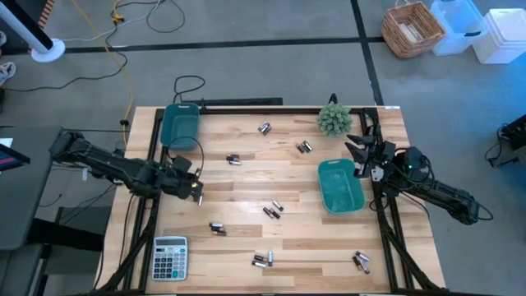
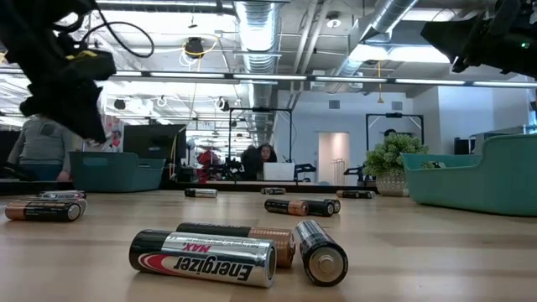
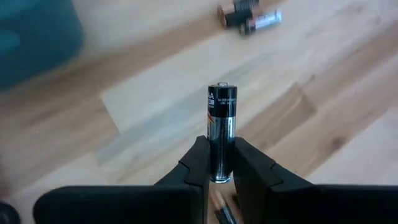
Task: Sort batteries
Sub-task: Put the silver battery into the blue bin
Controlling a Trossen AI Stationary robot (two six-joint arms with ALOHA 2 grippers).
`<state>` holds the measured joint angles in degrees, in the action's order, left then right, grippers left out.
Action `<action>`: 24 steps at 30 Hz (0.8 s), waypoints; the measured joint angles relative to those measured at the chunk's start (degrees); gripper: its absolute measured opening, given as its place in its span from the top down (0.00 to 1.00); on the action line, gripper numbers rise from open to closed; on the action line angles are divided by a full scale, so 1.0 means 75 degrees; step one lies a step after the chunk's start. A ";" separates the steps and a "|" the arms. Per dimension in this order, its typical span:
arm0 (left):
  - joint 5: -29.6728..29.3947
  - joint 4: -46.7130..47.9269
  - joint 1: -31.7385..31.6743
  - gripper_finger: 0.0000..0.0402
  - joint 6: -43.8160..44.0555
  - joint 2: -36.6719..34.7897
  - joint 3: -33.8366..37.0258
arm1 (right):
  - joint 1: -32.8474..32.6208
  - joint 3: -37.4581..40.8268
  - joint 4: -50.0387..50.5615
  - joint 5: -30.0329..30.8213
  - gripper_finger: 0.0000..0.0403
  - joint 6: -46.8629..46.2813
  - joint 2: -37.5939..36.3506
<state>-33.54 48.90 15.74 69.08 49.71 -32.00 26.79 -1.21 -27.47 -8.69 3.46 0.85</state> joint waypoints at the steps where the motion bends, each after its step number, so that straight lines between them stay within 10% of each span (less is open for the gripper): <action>1: -0.0099 0.0003 -0.0099 0.90 -0.0130 -0.0045 -0.0048 | 0.0000 0.0000 0.0000 0.0000 0.68 0.0000 0.0000; 24: -0.1270 -0.0143 -0.3828 0.90 -0.2856 -0.0188 -0.0643 | -0.0002 -0.0002 -0.0063 0.0000 0.68 -0.0057 0.0001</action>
<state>-43.06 47.83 -12.97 47.65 48.30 -36.82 26.77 -1.23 -27.94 -8.69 3.03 0.86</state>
